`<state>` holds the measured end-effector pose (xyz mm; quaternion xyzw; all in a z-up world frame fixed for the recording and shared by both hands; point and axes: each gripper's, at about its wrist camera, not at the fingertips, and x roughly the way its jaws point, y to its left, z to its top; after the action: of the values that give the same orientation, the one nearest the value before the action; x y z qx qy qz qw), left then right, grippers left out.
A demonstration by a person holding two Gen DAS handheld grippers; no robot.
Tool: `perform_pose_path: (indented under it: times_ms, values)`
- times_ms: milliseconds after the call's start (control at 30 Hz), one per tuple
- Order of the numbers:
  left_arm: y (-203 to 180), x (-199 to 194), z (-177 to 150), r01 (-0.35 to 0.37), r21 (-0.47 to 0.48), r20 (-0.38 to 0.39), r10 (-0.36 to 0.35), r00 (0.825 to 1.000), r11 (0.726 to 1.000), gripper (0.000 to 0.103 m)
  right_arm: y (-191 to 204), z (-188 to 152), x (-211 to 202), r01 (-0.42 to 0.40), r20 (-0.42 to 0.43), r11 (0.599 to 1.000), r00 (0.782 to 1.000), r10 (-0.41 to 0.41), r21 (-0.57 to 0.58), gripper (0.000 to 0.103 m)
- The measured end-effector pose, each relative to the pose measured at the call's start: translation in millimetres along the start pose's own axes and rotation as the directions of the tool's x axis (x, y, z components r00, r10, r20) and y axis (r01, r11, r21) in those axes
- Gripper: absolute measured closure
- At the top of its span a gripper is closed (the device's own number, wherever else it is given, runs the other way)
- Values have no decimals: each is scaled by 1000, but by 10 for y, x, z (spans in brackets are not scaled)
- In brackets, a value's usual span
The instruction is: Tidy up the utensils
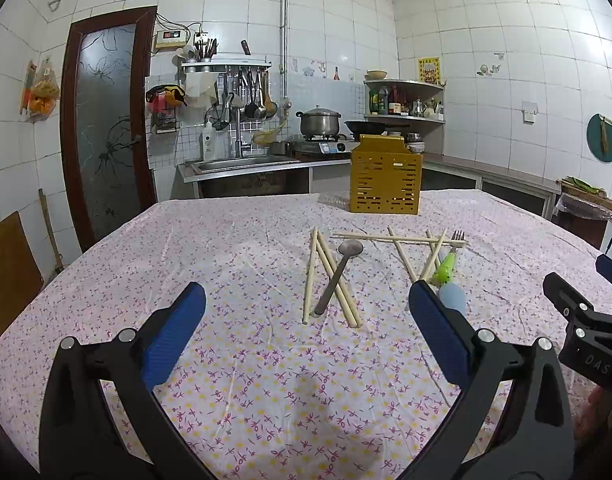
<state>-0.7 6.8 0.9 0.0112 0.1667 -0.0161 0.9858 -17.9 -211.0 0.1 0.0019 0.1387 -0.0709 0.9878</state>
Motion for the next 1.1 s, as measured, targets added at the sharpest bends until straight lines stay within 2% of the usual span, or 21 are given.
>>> perform_pose_path:
  times_ms: [400, 1100]
  values:
    - [15, -51, -4, 14, -11, 24, -14, 1000, 1000, 5, -3, -18, -15, -4, 25, 1000, 1000, 4, 7, 4]
    - [25, -43, -20, 17, -14, 19, -17, 1000, 1000, 5, -6, -26, -33, -2, 25, 1000, 1000, 2, 10, 4]
